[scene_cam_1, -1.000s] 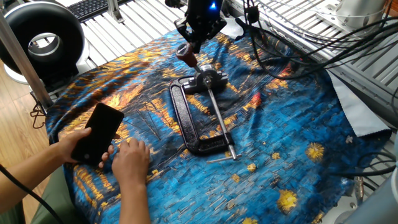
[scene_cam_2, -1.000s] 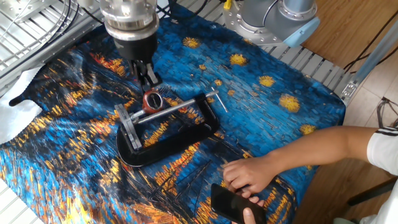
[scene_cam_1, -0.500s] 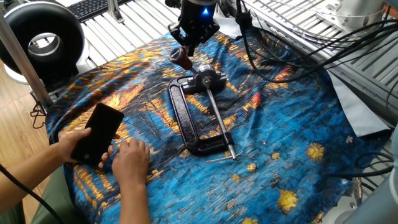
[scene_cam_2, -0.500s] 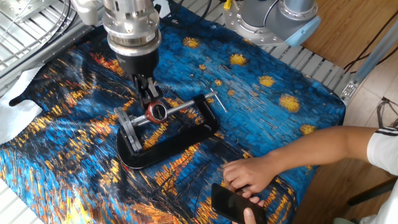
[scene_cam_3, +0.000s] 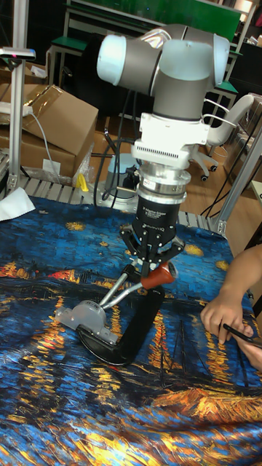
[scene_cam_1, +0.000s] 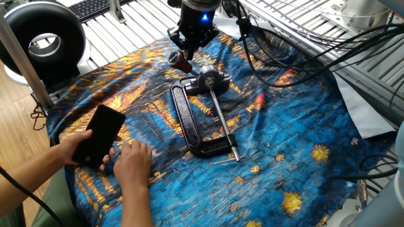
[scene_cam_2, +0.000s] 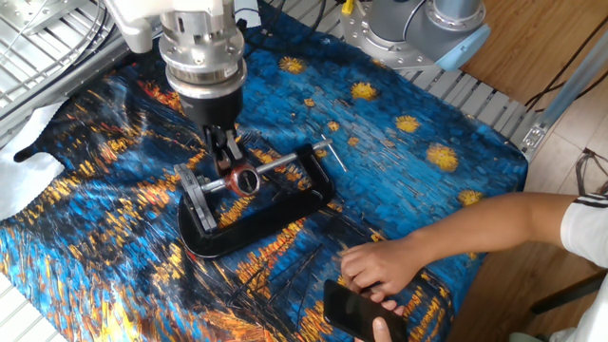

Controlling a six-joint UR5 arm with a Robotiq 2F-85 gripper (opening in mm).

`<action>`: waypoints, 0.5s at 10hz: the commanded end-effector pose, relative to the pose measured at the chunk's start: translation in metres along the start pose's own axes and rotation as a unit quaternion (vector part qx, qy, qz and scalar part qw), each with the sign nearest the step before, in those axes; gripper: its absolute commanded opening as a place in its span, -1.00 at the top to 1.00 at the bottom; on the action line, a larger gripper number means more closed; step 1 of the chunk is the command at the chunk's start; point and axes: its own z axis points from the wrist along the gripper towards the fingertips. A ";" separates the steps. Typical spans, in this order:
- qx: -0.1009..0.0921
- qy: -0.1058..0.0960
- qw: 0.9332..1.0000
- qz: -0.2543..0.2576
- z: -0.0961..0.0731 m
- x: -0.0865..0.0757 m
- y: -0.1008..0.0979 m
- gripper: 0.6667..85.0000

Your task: Push down the lever

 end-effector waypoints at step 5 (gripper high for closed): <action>-0.016 -0.001 1.000 -0.003 0.010 0.004 0.011 0.99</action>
